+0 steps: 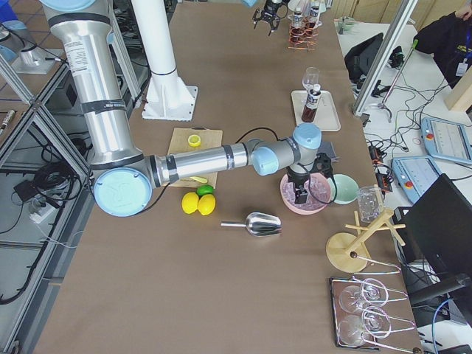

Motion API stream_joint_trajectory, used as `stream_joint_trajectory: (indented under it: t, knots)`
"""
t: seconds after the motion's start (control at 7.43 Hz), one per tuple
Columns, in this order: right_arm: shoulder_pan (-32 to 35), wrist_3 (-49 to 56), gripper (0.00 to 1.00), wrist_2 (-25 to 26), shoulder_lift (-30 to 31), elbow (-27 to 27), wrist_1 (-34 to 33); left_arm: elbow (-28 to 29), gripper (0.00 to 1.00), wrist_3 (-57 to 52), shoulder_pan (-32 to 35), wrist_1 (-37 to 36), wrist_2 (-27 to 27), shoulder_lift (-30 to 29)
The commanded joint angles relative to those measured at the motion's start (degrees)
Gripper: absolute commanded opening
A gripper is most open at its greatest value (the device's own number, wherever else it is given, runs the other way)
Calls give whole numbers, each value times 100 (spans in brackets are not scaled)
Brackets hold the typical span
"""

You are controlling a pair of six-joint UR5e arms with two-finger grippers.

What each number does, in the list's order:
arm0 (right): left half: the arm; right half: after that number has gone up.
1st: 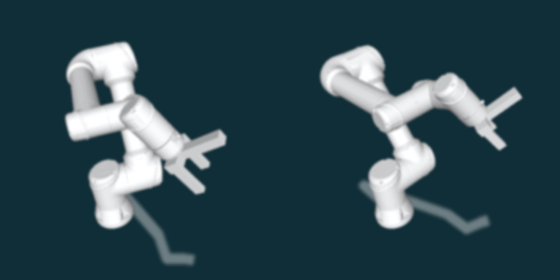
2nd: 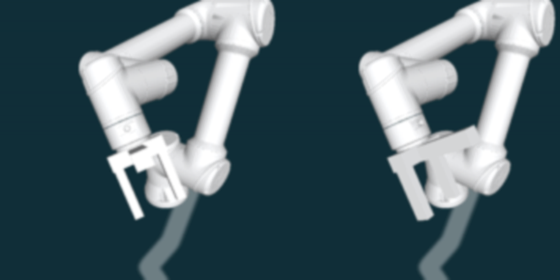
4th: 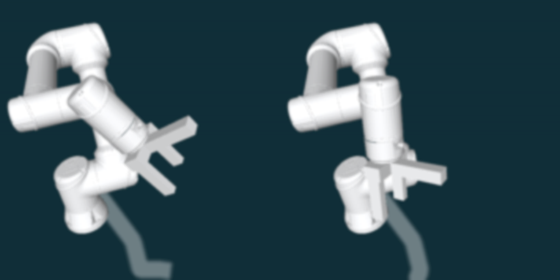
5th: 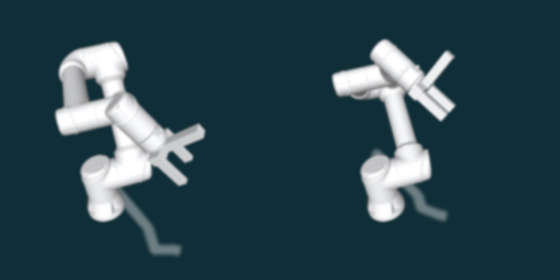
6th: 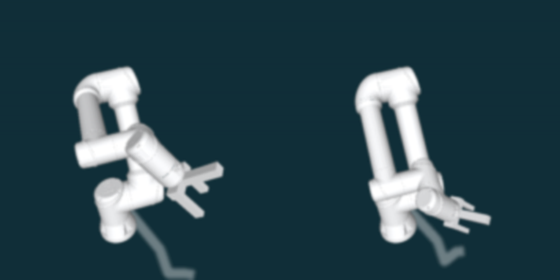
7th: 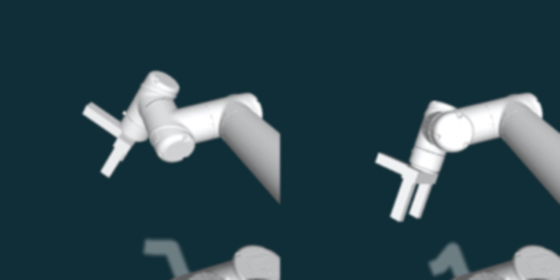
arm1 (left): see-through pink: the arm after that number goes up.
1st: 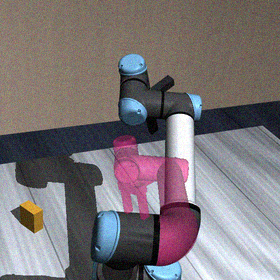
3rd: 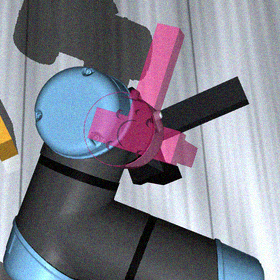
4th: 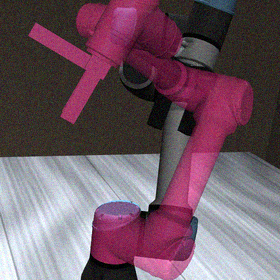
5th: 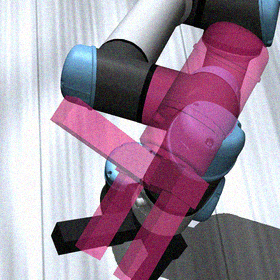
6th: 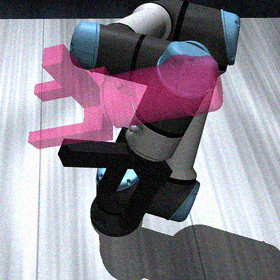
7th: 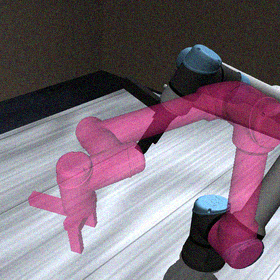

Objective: Take tea from basket to plate

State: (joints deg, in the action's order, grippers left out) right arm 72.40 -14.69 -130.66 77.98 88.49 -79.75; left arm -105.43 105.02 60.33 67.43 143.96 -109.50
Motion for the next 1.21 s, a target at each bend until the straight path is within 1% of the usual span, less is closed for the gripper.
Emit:
stream_joint_trajectory:
  t: [0.0,0.13,0.27,0.4,0.54,0.67,0.81,0.94,1.08]
  knots:
    - [572,379,100,-233,637,-218,-312,-213,97,27,49,165,-288,60]
    - [817,379,100,-206,666,-305,-765,-258,97,149,163,200,-220,61]
    - [1063,379,100,-188,649,-315,-1327,-267,97,220,112,209,-219,8]
    - [1214,379,100,-145,692,-332,-1454,-250,97,203,111,209,-271,60]
    - [1424,388,100,-75,718,-393,-1447,-224,97,203,137,218,-280,69]
    - [1617,379,100,-91,736,-394,-1464,-110,97,212,120,357,-289,69]
    - [1698,379,100,-91,780,-394,-1447,-83,97,212,129,402,-281,165]
    - [1698,397,100,-83,911,-412,-1386,-91,97,212,137,568,-428,279]
    - [1698,475,100,-117,903,-386,-1385,-144,98,534,146,613,-482,272]
